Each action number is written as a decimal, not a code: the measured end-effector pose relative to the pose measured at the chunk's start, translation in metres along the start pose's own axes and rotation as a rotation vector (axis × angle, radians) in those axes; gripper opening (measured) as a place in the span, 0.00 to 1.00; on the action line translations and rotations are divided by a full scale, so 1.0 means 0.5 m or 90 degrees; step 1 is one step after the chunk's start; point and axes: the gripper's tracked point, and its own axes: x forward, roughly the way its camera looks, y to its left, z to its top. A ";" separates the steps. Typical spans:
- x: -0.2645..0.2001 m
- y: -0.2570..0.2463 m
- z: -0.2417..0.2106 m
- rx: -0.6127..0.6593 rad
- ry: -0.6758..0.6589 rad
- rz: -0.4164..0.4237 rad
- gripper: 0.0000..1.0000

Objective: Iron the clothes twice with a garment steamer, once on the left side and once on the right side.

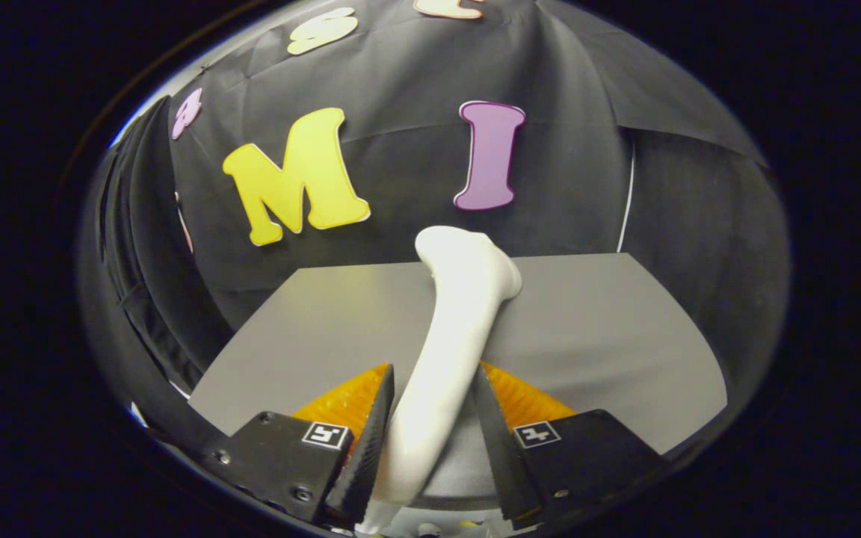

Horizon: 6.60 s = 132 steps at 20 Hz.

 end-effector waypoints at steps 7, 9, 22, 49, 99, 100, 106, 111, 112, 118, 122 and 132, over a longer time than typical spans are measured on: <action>-0.005 0.032 0.005 0.086 -0.005 0.028 0.42; -0.019 0.039 0.014 0.069 -0.031 0.022 0.38; -0.295 0.227 0.097 0.070 -0.196 0.019 0.33; -0.440 0.964 0.196 -0.115 -0.324 0.088 0.33; -0.209 0.828 -0.368 -0.219 -0.016 0.014 0.33; -0.206 0.825 -0.376 -0.219 -0.010 0.013 0.33; -0.244 0.836 -0.353 -0.204 -0.028 0.023 0.33; -0.320 0.915 -0.242 -0.208 -0.104 0.055 0.33; -0.338 0.935 -0.219 -0.210 -0.119 0.064 0.33; -0.409 1.081 -0.109 -0.224 -0.193 0.123 0.33; -0.432 1.167 -0.060 -0.230 -0.220 0.141 0.33; -0.417 1.308 0.022 -0.239 -0.258 0.136 0.33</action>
